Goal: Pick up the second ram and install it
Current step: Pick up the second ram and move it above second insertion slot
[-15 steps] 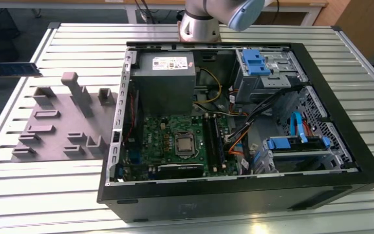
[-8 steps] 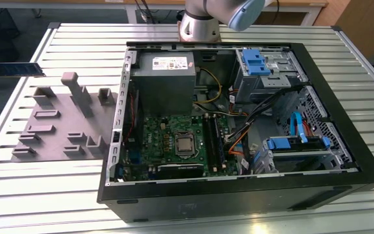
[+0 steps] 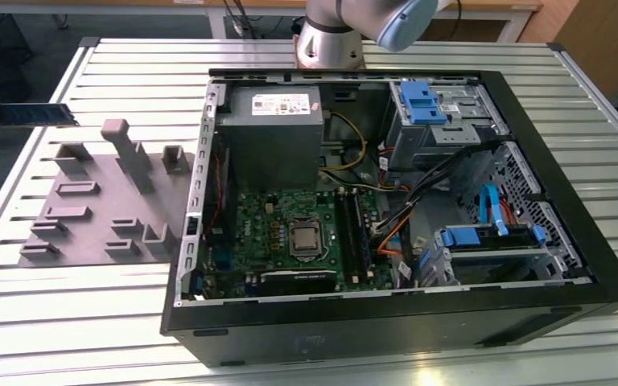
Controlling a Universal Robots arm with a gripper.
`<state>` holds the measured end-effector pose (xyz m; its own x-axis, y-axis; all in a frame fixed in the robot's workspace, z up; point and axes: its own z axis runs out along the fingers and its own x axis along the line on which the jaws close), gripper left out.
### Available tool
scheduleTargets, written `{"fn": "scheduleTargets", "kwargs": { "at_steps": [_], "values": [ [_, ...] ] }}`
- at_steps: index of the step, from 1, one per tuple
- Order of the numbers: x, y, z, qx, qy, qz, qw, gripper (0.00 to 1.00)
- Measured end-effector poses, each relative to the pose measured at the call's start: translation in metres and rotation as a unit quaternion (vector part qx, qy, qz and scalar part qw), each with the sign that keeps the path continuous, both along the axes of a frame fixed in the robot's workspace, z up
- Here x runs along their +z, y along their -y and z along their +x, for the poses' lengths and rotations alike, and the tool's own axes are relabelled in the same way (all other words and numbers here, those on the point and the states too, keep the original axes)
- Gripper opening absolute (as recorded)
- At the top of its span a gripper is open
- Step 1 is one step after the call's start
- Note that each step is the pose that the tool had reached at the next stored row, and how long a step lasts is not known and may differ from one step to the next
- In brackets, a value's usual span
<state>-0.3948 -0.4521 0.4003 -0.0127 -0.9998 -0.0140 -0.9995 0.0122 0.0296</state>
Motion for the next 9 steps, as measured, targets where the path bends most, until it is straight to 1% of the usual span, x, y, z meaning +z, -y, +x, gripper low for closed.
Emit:
{"fn": "scheduleTargets", "kwargs": {
  "at_steps": [9],
  "values": [
    [0.0000,0.0000,0.0032,0.000,0.0000,0.0000,1.0000,0.14]
  ]
}}
